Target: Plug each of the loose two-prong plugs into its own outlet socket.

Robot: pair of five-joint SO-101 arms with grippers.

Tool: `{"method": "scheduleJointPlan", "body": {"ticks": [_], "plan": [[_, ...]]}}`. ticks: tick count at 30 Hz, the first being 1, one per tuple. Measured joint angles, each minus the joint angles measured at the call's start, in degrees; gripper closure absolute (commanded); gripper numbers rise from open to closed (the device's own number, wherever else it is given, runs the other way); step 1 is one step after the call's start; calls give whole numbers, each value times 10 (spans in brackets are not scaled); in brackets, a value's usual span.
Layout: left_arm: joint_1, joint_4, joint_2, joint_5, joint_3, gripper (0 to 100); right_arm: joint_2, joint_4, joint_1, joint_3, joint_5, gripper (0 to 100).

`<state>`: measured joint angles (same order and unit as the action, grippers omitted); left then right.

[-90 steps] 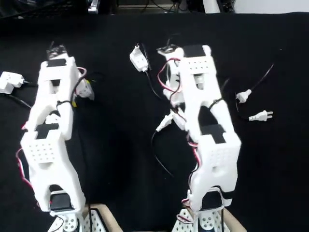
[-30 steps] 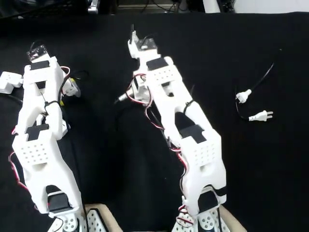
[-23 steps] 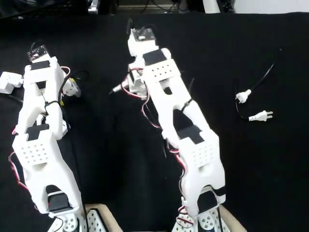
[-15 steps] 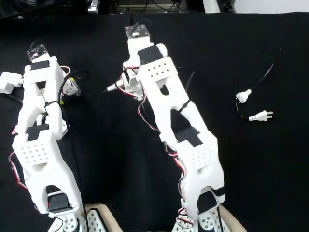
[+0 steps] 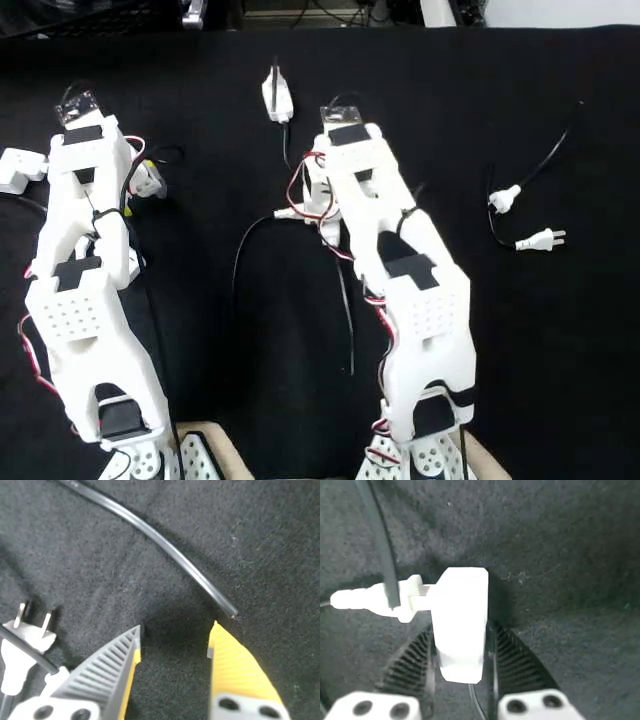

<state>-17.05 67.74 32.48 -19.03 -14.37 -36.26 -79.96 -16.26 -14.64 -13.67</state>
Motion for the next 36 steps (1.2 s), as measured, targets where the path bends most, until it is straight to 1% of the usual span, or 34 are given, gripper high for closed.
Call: {"method": "scheduleJointPlan", "body": {"ticks": [3, 6, 11, 14, 18, 24, 27, 29, 32, 36], "plan": [[0, 0, 0, 0, 0, 779, -3, 0, -4, 4, 0, 871], [0, 0, 0, 0, 0, 777, -3, 0, -11, 4, 0, 833], [0, 0, 0, 0, 0, 776, -4, -18, -30, 4, 0, 825], [9, 0, 0, 6, 0, 776, -4, -41, -30, -9, 18, 825], [40, 29, 0, 63, 0, 775, -4, -80, -25, -40, 37, 825], [93, 67, 0, 166, 0, 775, -4, -96, 12, -59, 68, 825], [127, 50, -8, 216, 32, 779, -4, -91, 23, -59, 83, 825], [132, 24, -33, 241, 63, 779, -4, -77, 25, -59, 90, 825], [136, -22, -83, 245, 115, 780, -4, -52, 25, -50, 91, 825], [142, -83, -196, 253, 200, 780, -4, -35, 26, -39, 91, 825]]}}
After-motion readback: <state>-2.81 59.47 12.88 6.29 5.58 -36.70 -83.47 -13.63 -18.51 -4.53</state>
